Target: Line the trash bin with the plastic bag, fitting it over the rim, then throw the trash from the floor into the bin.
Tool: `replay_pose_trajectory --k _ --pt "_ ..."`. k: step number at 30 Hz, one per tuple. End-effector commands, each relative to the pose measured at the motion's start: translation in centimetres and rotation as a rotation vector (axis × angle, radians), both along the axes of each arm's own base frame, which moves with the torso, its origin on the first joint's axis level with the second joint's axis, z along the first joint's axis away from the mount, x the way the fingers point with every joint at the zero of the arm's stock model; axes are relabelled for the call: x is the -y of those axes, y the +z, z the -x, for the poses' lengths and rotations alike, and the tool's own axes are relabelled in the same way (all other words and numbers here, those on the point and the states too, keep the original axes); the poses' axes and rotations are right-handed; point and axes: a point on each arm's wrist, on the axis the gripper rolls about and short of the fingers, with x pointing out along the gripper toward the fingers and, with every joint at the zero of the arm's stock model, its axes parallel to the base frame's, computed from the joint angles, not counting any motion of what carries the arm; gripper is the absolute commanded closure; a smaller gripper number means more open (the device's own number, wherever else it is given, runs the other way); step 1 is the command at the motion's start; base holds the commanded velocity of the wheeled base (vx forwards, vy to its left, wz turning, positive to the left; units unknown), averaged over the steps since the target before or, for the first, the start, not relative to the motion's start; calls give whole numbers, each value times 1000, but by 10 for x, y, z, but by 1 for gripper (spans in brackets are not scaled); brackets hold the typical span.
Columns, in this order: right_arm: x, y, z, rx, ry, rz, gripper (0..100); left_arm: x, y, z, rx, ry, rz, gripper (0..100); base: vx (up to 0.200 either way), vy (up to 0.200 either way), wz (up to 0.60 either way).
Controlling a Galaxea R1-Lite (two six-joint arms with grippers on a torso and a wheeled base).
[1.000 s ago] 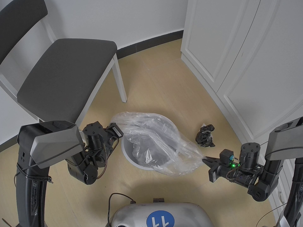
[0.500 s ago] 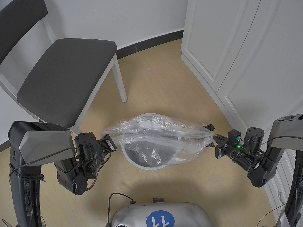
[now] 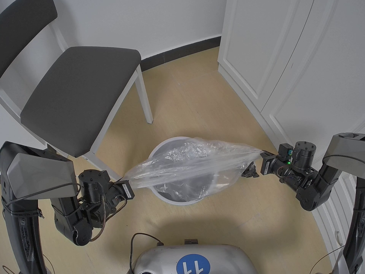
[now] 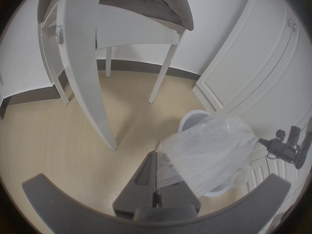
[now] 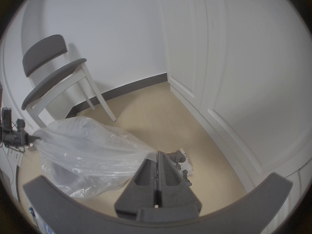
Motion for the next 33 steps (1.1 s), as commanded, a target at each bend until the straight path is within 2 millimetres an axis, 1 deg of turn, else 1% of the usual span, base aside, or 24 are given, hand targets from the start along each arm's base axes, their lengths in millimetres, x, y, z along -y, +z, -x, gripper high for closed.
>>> replay_pose_trajectory --k 1,2,6,8,12,13,17,18,21,27,31,33 --pt "3 7 -5 10 -14 -23 100 -4 0 10 -27 -19 -17 100 0 0 0" --pt "3 9 -6 6 -16 -36 100 -6 -2 15 -48 -37 -30 100 0 0 0" --pt "4 14 -4 -1 -19 -52 100 -8 2 18 -47 -45 -24 100 0 0 0" --pt "5 20 0 1 -14 -56 100 -11 4 22 -49 -68 -18 100 0 0 0" --pt "2 22 12 -19 13 -52 100 -12 6 29 -65 -109 -10 100 0 0 0" --pt "1 22 19 -33 36 -49 100 -12 6 33 -75 -128 -8 100 0 0 0" --pt "1 24 37 -59 120 -25 100 -14 9 45 -97 -181 -5 100 0 0 0" --pt "3 21 41 -78 143 0 100 -15 8 48 -111 -205 -12 100 0 0 0" --pt "6 12 46 -104 174 55 100 -17 1 51 -137 -239 -40 100 0 0 0" --pt "4 2 50 -142 196 78 100 -14 -24 50 -219 -245 -75 100 0 0 0" --pt "8 -5 57 -164 256 120 100 -13 -32 53 -243 -271 -117 100 0 0 0" --pt "11 -10 56 -171 260 144 100 -14 -35 54 -249 -286 -146 100 0 0 0"
